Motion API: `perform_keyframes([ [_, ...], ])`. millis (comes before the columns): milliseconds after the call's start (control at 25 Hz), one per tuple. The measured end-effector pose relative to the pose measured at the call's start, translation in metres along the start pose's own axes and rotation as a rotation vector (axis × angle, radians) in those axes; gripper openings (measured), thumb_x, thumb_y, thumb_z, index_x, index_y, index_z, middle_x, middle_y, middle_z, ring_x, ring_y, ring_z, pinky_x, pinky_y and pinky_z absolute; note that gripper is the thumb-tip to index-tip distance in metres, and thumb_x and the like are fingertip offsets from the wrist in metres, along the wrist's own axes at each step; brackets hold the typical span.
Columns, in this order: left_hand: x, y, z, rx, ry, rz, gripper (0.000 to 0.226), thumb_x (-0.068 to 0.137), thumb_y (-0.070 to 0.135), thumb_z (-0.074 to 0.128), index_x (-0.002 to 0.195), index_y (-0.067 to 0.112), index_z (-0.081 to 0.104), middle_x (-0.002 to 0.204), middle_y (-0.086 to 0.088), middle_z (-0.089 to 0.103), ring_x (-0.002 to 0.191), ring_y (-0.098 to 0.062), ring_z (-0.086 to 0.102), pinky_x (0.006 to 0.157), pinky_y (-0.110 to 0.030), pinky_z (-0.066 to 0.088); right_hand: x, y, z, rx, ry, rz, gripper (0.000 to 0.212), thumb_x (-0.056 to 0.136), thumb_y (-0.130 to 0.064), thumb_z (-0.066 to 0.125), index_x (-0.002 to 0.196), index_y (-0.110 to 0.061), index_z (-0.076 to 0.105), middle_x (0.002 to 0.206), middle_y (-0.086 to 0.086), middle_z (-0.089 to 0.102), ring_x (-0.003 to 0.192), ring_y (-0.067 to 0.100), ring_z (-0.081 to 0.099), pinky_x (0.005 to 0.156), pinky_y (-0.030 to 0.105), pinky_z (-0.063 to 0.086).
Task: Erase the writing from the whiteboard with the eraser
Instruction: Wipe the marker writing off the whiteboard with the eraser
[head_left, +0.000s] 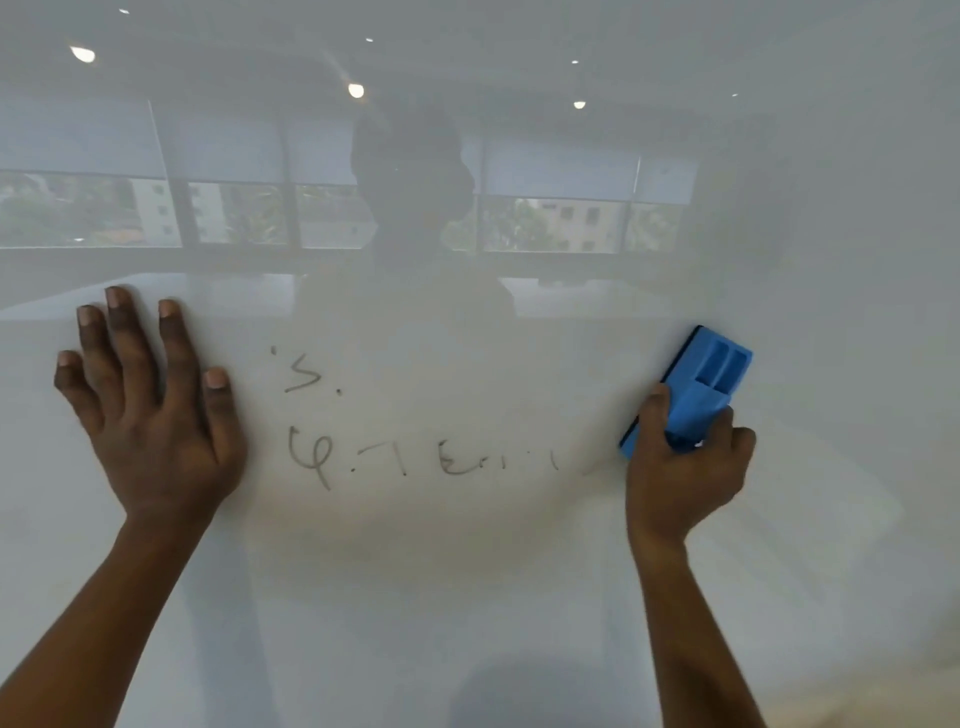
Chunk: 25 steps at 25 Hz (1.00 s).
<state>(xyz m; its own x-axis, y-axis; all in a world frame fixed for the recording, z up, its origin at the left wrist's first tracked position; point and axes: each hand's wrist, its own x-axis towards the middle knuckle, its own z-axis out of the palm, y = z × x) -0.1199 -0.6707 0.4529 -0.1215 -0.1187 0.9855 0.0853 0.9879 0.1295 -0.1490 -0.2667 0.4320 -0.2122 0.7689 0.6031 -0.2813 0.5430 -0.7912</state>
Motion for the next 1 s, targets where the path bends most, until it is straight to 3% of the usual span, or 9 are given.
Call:
perform_keyframes([
  [80, -0.001, -0.001, 0.001, -0.012, -0.008, -0.008, 0.06, 0.112, 0.029, 0.032, 0.168, 0.015, 0.015, 0.172, -0.02, 0.012, 0.159, -0.047, 0.014, 0.121, -0.073, 0.02, -0.033, -0.019, 0.005, 0.046, -0.073, -0.154, 0.062, 0.09, -0.051, 0.07, 0.117, 0.004, 0.064, 0.09, 0.017, 0.053, 0.077, 0.024, 0.052, 0.062, 0.041, 0.049],
  [200, -0.002, -0.008, 0.002, -0.028, -0.053, -0.015, 0.061, 0.112, 0.03, 0.033, 0.168, 0.017, 0.013, 0.174, -0.014, 0.005, 0.16, -0.046, 0.012, 0.12, -0.073, 0.023, -0.085, -0.031, 0.001, 0.032, -0.353, -0.584, 0.06, 0.091, -0.053, 0.069, 0.122, -0.002, 0.063, 0.091, 0.007, 0.053, 0.074, 0.019, 0.053, 0.058, 0.032, 0.048],
  [280, -0.002, -0.014, 0.003, -0.056, -0.083, -0.026, 0.062, 0.112, 0.032, 0.031, 0.169, 0.019, 0.011, 0.175, -0.011, 0.002, 0.161, -0.044, 0.009, 0.12, -0.073, 0.024, -0.071, -0.016, -0.005, -0.025, -0.363, -0.698, 0.06, 0.09, -0.054, 0.069, 0.12, -0.001, 0.065, 0.088, 0.008, 0.053, 0.072, 0.021, 0.052, 0.057, 0.033, 0.048],
  [520, -0.001, -0.004, 0.002, -0.012, -0.054, -0.04, 0.06, 0.112, 0.029, 0.031, 0.168, 0.016, 0.014, 0.173, -0.018, 0.007, 0.159, -0.048, 0.014, 0.119, -0.073, 0.025, -0.002, 0.032, -0.022, -0.005, -0.084, -0.018, 0.062, 0.088, -0.058, 0.068, 0.102, 0.002, 0.063, 0.084, 0.01, 0.05, 0.07, 0.02, 0.05, 0.06, 0.044, 0.053],
  [600, -0.001, -0.001, 0.0, -0.018, -0.032, -0.025, 0.059, 0.113, 0.028, 0.032, 0.168, 0.014, 0.016, 0.172, -0.022, 0.012, 0.158, -0.05, 0.016, 0.119, -0.074, 0.025, -0.038, 0.021, -0.018, -0.006, -0.157, -0.135, 0.062, 0.089, -0.056, 0.068, 0.111, 0.002, 0.064, 0.09, 0.011, 0.053, 0.074, 0.023, 0.056, 0.06, 0.035, 0.051],
  [680, -0.001, -0.002, -0.001, -0.025, -0.016, -0.004, 0.059, 0.112, 0.027, 0.032, 0.168, 0.014, 0.017, 0.171, -0.023, 0.015, 0.158, -0.05, 0.017, 0.119, -0.074, 0.024, -0.084, 0.012, -0.019, 0.017, -0.346, -0.391, 0.063, 0.088, -0.053, 0.07, 0.121, 0.0, 0.063, 0.094, 0.007, 0.054, 0.077, 0.019, 0.058, 0.057, 0.028, 0.051],
  [800, 0.0, -0.007, -0.002, -0.016, -0.04, 0.009, 0.06, 0.112, 0.028, 0.033, 0.168, 0.014, 0.017, 0.171, -0.021, 0.013, 0.158, -0.049, 0.016, 0.119, -0.074, 0.024, -0.087, 0.035, -0.022, -0.101, -0.415, -0.637, 0.063, 0.087, -0.053, 0.069, 0.119, 0.001, 0.066, 0.088, 0.008, 0.056, 0.07, 0.023, 0.057, 0.053, 0.032, 0.05],
  [880, -0.001, -0.009, -0.002, -0.012, -0.052, -0.008, 0.06, 0.112, 0.029, 0.033, 0.168, 0.016, 0.015, 0.172, -0.021, 0.011, 0.159, -0.049, 0.016, 0.119, -0.073, 0.025, -0.052, 0.057, -0.029, -0.131, -0.306, -0.469, 0.064, 0.088, -0.057, 0.066, 0.117, 0.0, 0.065, 0.09, 0.012, 0.056, 0.071, 0.031, 0.06, 0.055, 0.035, 0.049],
  [1000, -0.001, -0.007, 0.0, -0.008, -0.052, -0.033, 0.06, 0.112, 0.029, 0.032, 0.169, 0.018, 0.013, 0.172, -0.023, 0.013, 0.158, -0.049, 0.018, 0.119, -0.072, 0.026, 0.005, 0.079, -0.032, -0.076, -0.106, -0.08, 0.061, 0.09, -0.06, 0.066, 0.093, 0.001, 0.062, 0.082, 0.012, 0.053, 0.07, 0.031, 0.057, 0.059, 0.037, 0.047],
])
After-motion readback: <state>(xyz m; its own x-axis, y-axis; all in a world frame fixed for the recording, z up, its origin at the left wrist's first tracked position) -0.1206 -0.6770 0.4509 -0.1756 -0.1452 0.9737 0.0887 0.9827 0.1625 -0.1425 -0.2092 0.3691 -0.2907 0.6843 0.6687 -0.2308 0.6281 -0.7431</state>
